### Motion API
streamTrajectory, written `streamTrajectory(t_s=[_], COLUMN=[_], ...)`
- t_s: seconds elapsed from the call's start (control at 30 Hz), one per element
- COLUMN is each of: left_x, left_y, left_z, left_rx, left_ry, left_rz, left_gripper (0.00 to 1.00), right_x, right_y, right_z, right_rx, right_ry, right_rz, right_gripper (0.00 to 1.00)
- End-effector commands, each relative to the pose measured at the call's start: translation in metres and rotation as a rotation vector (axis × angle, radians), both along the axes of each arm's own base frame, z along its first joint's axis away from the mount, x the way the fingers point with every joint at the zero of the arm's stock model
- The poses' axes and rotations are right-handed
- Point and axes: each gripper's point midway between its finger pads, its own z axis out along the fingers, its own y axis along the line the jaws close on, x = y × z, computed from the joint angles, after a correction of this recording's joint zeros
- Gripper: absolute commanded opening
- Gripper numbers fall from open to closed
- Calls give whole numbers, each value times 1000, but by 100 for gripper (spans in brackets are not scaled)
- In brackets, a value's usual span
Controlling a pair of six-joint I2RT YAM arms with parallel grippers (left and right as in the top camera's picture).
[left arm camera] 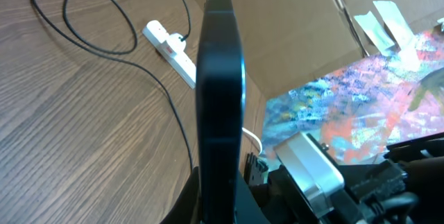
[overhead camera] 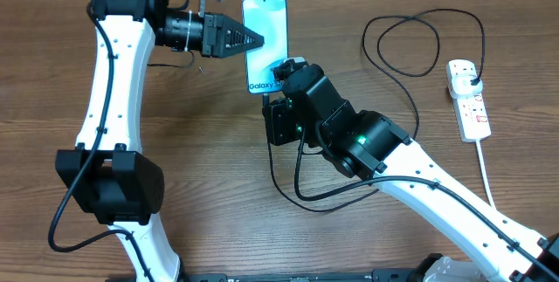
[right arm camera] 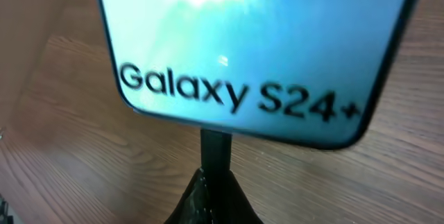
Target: Plug charger to phone and switch on socket
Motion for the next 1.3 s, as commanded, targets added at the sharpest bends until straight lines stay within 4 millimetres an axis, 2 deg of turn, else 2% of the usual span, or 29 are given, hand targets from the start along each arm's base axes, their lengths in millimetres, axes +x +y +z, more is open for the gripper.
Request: streamTrajectory(t_s=[0.0,0.37,0.83,1.27], left_x=[-2,10,6,6], left_y=[-3,-2,-2,-2], left_z=[8,13,11,11], left_rx=[-18,-31,-27,-28], left_ry=[-11,-9,14,-8], left_rz=[-7,22,19,12], left_gripper=[4,4,4,4], right_x=[3,-2,8,9], right_y=[-1,-5,-9,-9], right_z=[20,13,18,18], right_rx=[27,1,-5,-4], right_ry=[-46,-16,-61,-63], right_rz=[-5,-4,-45,-46], right_gripper=[4,4,4,4])
